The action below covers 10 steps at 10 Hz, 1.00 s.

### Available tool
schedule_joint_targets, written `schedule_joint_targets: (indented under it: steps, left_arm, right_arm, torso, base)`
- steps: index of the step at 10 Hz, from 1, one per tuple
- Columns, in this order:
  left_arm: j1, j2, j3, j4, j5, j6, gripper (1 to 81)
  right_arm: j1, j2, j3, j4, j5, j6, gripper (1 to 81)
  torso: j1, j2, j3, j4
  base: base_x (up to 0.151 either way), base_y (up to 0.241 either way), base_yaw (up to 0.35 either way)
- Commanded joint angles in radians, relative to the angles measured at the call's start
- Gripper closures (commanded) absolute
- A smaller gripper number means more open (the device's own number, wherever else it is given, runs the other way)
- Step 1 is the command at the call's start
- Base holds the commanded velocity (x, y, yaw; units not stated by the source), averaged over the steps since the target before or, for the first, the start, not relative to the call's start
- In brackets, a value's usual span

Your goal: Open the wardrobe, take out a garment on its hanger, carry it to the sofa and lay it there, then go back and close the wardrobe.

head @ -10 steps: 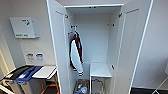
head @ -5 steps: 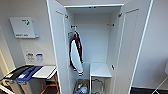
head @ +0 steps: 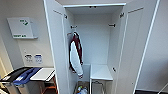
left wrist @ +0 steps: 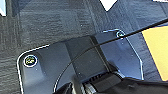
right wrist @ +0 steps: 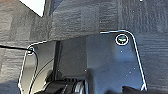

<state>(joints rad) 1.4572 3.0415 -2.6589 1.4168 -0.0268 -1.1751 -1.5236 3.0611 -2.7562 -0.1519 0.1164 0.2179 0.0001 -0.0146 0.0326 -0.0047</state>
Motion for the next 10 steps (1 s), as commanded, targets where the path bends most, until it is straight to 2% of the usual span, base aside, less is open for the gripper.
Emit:
schedule_joint_targets:
  steps: [1,7,10]
  left_arm:
    - [-0.06,0.002,0.005,-0.002,0.031,0.003,1.0]
    - [-0.06,0.004,0.005,-0.002,0.031,0.003,1.0]
    - [-0.06,0.001,0.005,-0.002,0.03,0.003,1.0]
  right_arm:
    - [0.055,0.001,0.0,0.005,-0.041,0.0,1.0]
    - [0.056,0.001,0.0,0.005,-0.041,0.0,1.0]
    - [0.056,0.001,0.0,0.005,-0.041,0.0,1.0]
  torso:
    - [0.0,0.0,0.0,0.0]
    - [0.0,0.0,0.0,0.0]
    - [0.001,0.0,0.0,0.0]
  base:
    - [0.131,0.0,0.0]
    - [0.132,0.0,0.0]
    - [0.101,0.0,0.0]
